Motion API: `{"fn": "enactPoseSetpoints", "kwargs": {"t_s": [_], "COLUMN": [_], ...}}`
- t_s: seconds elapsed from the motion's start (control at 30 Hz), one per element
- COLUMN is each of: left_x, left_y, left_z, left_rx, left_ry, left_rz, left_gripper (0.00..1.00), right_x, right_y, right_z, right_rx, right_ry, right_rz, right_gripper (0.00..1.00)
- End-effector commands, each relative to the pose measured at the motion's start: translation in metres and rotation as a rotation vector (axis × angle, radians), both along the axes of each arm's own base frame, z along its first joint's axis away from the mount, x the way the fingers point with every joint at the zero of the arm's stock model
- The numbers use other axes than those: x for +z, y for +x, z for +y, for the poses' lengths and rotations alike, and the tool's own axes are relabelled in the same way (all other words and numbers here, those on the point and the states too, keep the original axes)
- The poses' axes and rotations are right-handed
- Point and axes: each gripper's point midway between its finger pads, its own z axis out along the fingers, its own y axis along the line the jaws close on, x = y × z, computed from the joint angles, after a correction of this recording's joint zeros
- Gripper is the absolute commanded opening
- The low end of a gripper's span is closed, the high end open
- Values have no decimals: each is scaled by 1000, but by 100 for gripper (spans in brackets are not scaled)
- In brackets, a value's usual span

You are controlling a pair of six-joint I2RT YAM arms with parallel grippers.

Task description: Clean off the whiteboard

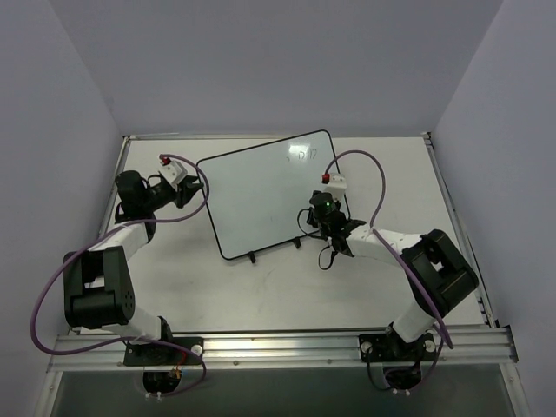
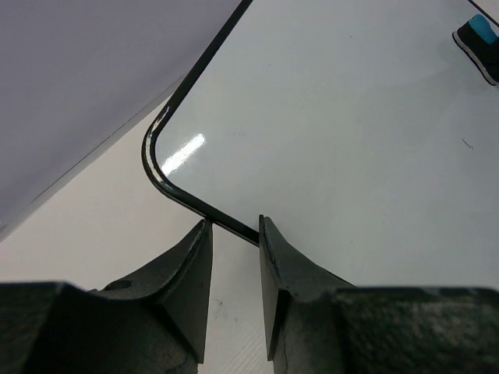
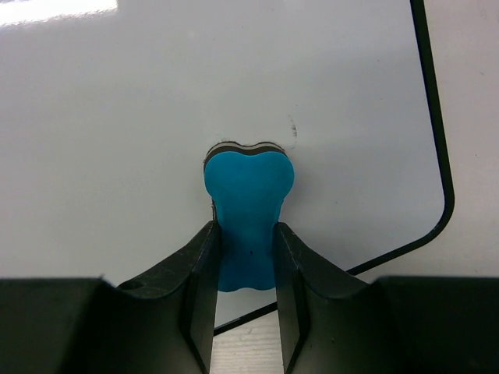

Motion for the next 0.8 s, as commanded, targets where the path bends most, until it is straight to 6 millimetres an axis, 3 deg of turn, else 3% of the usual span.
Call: {"fn": "enactPoseSetpoints", "kwargs": {"t_s": [0.0, 0.2, 0.27, 0.43, 0.6, 0.77], "left_x": [-11, -10, -11, -13, -14, -14], "left_y": [-14, -14, -14, -14, -14, -14], "left_z": [-19, -19, -19, -20, -20, -20], "left_rx": [-103, -103, -102, -105, -104, -96], "left_ry": [24, 24, 25, 22, 19, 21], "left_rz": [8, 4, 6, 13, 13, 7], "left_gripper": [2, 2, 2, 2, 2, 2], "right_x": [-15, 11, 25, 35, 33, 33], "right_y": [-5, -8, -15, -39, -42, -31], "right_z": [-4, 55, 83, 137, 167, 161], "right_rx": [27, 202, 243, 329, 369, 334], "right_ry": [4, -30, -50, -50, -80, -139], "right_rz": [28, -41, -68, -100, -106, -111], "right_gripper": [0, 0, 0, 0, 0, 0]}}
